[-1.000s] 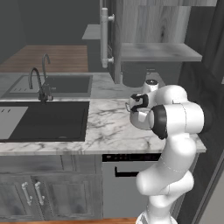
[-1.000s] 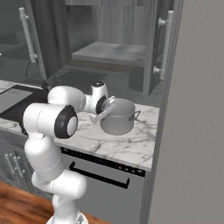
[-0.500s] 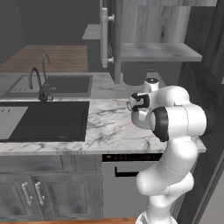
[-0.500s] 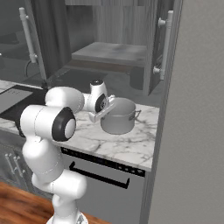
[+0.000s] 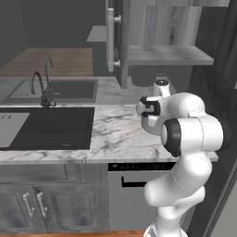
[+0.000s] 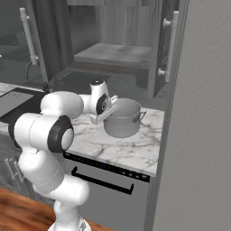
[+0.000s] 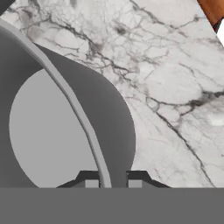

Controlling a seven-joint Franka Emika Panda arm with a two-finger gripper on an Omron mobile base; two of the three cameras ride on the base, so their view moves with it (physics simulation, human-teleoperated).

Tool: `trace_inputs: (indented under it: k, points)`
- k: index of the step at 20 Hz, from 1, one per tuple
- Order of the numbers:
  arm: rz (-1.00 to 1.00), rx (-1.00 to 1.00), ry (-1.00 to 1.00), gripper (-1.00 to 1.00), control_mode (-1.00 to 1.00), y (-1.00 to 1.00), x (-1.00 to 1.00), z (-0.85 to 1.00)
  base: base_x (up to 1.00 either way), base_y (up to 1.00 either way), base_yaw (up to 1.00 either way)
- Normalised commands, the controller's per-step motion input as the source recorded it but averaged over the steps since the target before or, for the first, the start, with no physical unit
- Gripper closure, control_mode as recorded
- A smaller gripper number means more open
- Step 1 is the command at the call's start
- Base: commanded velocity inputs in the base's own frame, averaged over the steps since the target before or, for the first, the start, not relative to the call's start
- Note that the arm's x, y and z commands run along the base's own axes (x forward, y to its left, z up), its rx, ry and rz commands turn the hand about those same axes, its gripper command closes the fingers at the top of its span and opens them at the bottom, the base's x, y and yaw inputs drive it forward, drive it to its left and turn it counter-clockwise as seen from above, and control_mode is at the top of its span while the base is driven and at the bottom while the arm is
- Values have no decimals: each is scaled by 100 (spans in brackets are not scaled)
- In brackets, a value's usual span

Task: Pick the kettle from the cabinet and place it on a stove burner. Then pick the pot from the counter and place it on another stove burner. Finally, turn both burners on.

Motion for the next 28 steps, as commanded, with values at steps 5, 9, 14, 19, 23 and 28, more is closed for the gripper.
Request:
trace_inputs:
  k: [5,9,14,19,23,28]
  points:
    - [-3,-3,-3,100,-100,0,-19,28,0,0,0]
    - [-3,-2,-3,100,-100,0,-21,26,0,0,0]
    - [-1,-1,-4,100,-100,0,-27,27,0,0,0]
    - [0,-1,-5,100,-100,0,-36,24,0,0,0]
    - [0,0,-5,100,-100,0,-38,26,0,0,0]
    - [0,0,-4,100,-100,0,-39,23,0,0,0]
